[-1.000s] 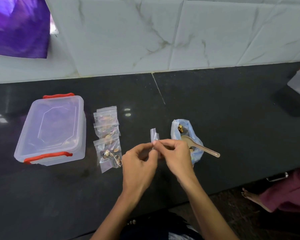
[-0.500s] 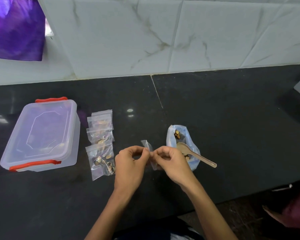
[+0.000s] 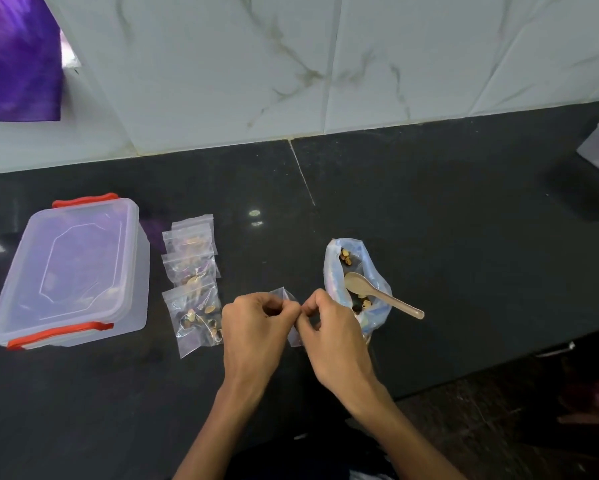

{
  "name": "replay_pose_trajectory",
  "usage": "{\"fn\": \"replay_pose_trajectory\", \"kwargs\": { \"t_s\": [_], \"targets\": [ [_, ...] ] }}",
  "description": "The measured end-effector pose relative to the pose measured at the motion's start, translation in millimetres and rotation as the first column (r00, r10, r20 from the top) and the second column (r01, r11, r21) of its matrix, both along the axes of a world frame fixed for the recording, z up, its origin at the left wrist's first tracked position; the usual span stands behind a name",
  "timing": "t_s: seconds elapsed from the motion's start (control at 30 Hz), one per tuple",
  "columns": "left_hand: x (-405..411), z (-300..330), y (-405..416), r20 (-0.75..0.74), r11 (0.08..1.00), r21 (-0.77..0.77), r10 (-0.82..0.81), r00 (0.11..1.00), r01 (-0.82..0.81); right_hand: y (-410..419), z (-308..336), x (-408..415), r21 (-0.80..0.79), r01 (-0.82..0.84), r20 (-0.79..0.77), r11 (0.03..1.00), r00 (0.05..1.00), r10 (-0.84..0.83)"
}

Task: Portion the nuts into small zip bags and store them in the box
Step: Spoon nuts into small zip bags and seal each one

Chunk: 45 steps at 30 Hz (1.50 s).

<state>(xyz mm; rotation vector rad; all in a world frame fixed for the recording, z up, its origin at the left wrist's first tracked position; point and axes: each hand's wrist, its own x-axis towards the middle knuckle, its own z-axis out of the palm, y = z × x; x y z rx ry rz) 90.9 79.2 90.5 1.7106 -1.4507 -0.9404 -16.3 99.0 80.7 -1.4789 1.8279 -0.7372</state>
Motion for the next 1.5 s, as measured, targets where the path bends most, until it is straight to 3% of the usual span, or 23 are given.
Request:
{"fn": "replay_pose_trajectory", "kwargs": {
  "t_s": [0.3, 0.47, 0.57, 0.83, 1.0, 1.23, 1.33, 1.4, 1.5],
  "targets": [
    [3, -7, 11, 0.010, 0.999, -0.020, 0.046, 0.999, -0.046, 5, 1, 2, -0.061, 0.116, -0.040, 0.991, 0.992, -0.119],
    [6, -4, 11, -0.075, 0.997, -0.018, 0.074, 0.994, -0.075, 8, 9, 5, -0.030, 0.052, 0.109, 0.998, 0.993, -0.048],
    [5, -3, 12, -0.051, 0.994, -0.038, 0.096, 0.994, -0.098, 11, 6, 5, -0.076, 0.088, 0.144, 0.993, 0.987, -0.076],
    [0, 5, 14, 0.025, 0.997, -0.073, 0.032, 0.999, -0.030, 8, 8, -9, -0.156, 0.025, -0.047, 0.988, 0.998, -0.033],
    [4, -2, 9, 0.160, 0.988, -0.075, -0.121, 0.980, 0.134, 10, 11, -16, -0.179, -0.055, -0.146, 0.982, 0.989, 0.029],
    [8, -11, 8, -0.007, 0.970, -0.155, -0.190, 0.982, 0.186, 18, 22, -20, -0.098, -0.258, -0.176, 0.961, 0.955, 0.238],
    [16, -19, 10, -0.123, 0.902, -0.113, -0.429, 0.895, 0.417, 21, 31, -23, -0.121, -0.257, -0.156, 0.959, 0.959, 0.238],
    [21, -25, 10, -0.084, 0.816, -0.092, -0.577, 0.812, 0.570, 22, 35, -26, -0.136, -0.224, -0.118, 0.965, 0.971, 0.209],
    [18, -31, 12, 0.014, 0.808, -0.103, -0.581, 0.813, 0.580, 23, 39, -27, -0.071, -0.177, -0.043, 0.982, 0.984, 0.174]
  ]
}}
